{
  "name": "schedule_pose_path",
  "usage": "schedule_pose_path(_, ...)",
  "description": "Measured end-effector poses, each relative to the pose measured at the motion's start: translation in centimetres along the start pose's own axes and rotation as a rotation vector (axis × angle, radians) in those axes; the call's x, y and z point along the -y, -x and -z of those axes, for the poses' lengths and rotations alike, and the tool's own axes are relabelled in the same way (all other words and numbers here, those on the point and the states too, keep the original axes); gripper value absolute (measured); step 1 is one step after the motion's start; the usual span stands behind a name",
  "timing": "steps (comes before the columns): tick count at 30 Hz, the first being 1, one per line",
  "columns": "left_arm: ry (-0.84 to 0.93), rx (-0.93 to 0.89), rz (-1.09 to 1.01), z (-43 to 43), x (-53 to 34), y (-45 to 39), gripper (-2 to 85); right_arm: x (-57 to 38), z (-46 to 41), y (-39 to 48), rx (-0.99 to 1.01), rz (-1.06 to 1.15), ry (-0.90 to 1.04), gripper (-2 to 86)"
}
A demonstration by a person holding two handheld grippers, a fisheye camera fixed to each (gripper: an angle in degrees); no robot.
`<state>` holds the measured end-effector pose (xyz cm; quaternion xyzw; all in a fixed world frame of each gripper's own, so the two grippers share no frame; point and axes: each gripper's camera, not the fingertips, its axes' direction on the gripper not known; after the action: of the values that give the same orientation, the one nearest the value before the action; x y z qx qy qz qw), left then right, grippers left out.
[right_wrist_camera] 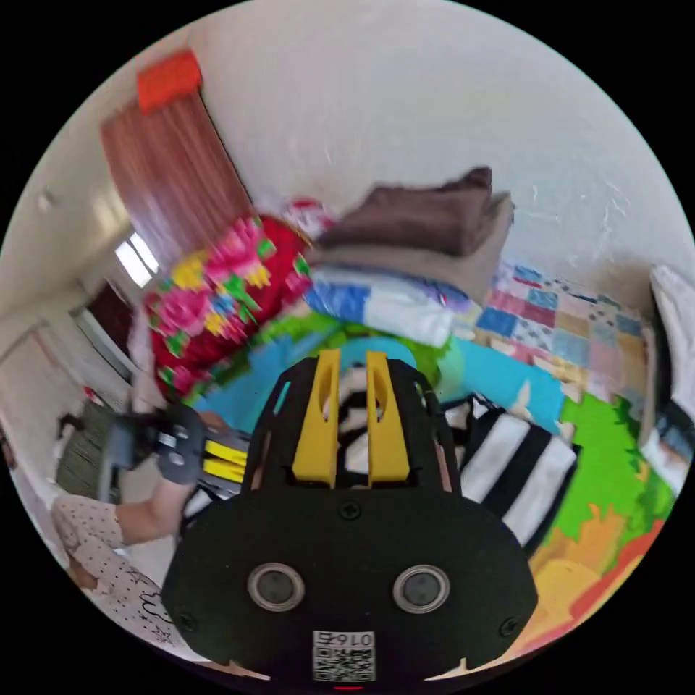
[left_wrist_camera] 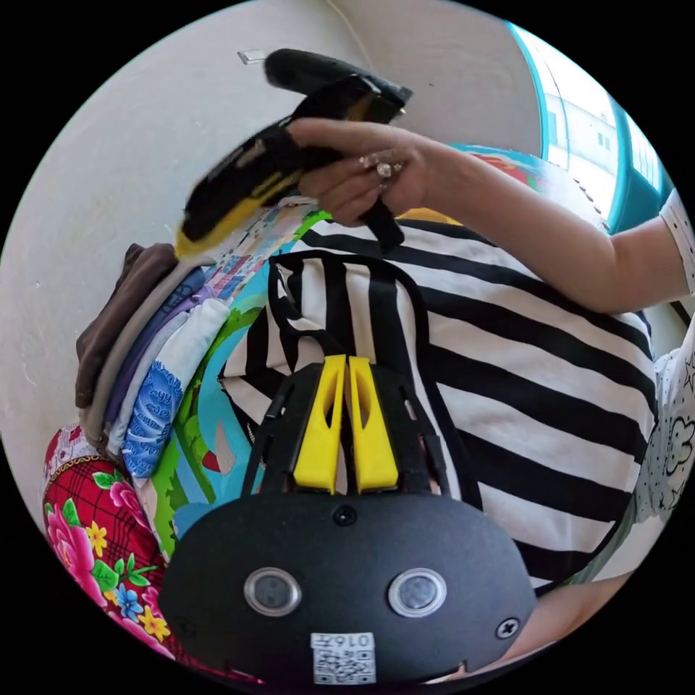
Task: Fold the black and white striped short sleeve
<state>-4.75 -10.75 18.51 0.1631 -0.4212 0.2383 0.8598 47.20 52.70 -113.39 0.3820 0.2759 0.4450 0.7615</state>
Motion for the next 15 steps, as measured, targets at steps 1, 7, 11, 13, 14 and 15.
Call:
schedule_pose_path(1, 0.0, -0.003, 0.003, 0.0, 0.0, 0.0, -1.0, -1.4, 2.8, -1.8, 0.223, -0.017, -0.221, 3.2)
schedule_pose_path(7, -0.012, -0.023, 0.035, -0.1, -0.1, 0.0, -1.0, -7.6, 8.8, -3.3, 0.307, 0.222, -0.729, 0.5)
schedule_pose_path(11, -0.015, -0.018, 0.039, 0.0, 0.1, -0.1, -1.0, -4.9, 5.8, 0.6, -0.222, 0.253, -0.354, 0.4)
schedule_pose_path(13, -0.015, -0.004, 0.025, 0.0, 0.3, -0.5, -1.0, -3.3, 3.4, 0.9, -0.247, 0.203, -0.187, 0.7)
schedule_pose_path(14, -0.018, 0.01, 0.009, 0.1, 0.4, -0.8, -1.0, -2.5, 1.6, 1.2, -0.213, 0.199, -0.098, 1.1)
schedule_pose_path(15, -0.025, 0.027, -0.008, 0.3, 0.5, -1.1, -1.0, -2.2, 0.8, 1.4, -0.208, 0.195, -0.067, 1.4)
